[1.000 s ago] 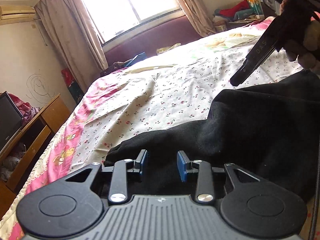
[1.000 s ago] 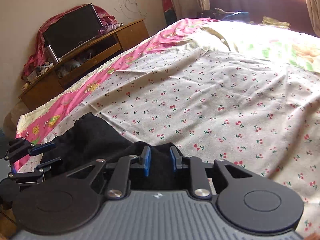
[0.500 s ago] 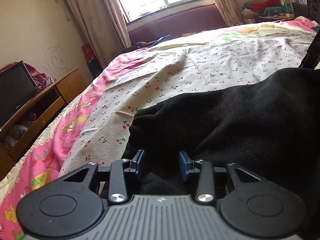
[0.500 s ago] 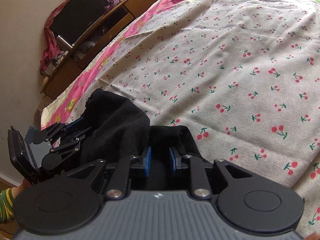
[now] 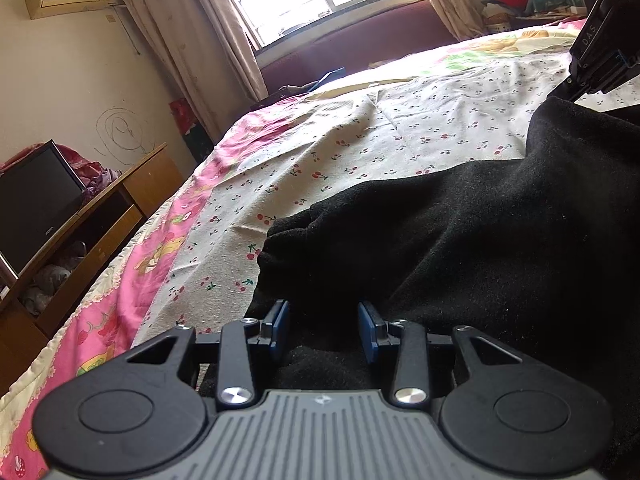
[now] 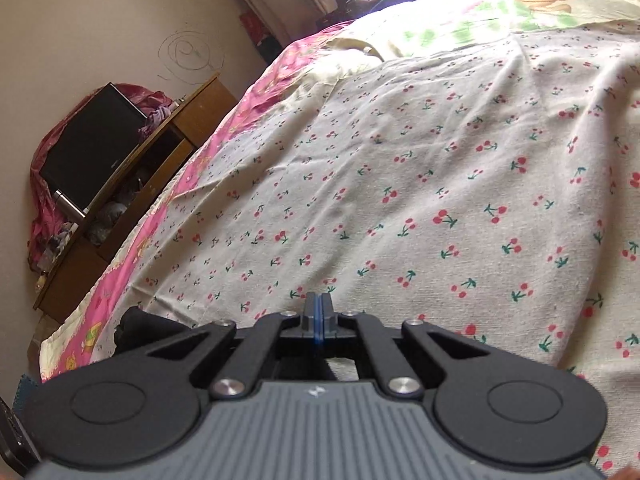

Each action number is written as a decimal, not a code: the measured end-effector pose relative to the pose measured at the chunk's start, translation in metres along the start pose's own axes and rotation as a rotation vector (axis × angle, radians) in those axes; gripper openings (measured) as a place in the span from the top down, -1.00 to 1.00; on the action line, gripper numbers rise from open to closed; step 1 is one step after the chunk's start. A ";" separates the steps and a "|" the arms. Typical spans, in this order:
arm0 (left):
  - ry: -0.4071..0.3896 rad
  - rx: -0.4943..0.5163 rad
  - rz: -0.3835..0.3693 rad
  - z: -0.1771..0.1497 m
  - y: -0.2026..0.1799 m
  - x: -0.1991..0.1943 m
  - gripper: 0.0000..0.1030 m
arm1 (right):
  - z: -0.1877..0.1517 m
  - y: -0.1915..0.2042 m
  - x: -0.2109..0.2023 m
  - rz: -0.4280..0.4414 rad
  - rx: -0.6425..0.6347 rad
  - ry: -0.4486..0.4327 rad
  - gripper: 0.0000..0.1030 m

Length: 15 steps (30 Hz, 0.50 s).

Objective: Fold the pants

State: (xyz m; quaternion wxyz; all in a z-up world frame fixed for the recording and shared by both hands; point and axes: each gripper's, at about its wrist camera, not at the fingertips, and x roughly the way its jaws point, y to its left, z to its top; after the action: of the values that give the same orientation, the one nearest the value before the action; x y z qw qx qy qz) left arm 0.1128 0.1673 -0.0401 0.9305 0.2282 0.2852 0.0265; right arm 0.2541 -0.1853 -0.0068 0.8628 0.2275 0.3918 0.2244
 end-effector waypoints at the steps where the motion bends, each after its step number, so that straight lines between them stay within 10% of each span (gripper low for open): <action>1: 0.003 0.005 0.004 0.000 -0.001 0.000 0.00 | 0.001 -0.002 0.001 -0.026 0.000 -0.010 1.00; 10: -0.097 0.000 -0.025 0.020 -0.007 -0.044 0.00 | -0.045 0.059 -0.043 0.075 -0.189 -0.045 0.90; 15: 0.045 0.105 -0.057 0.015 -0.037 -0.023 0.01 | -0.074 0.018 -0.027 -0.173 -0.029 0.010 1.00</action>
State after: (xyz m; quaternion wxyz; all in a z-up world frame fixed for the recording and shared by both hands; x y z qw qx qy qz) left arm 0.0988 0.1246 -0.0336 0.9110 0.2680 0.3134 -0.0100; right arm 0.1770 -0.1705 -0.0248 0.8802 0.1792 0.4110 0.1560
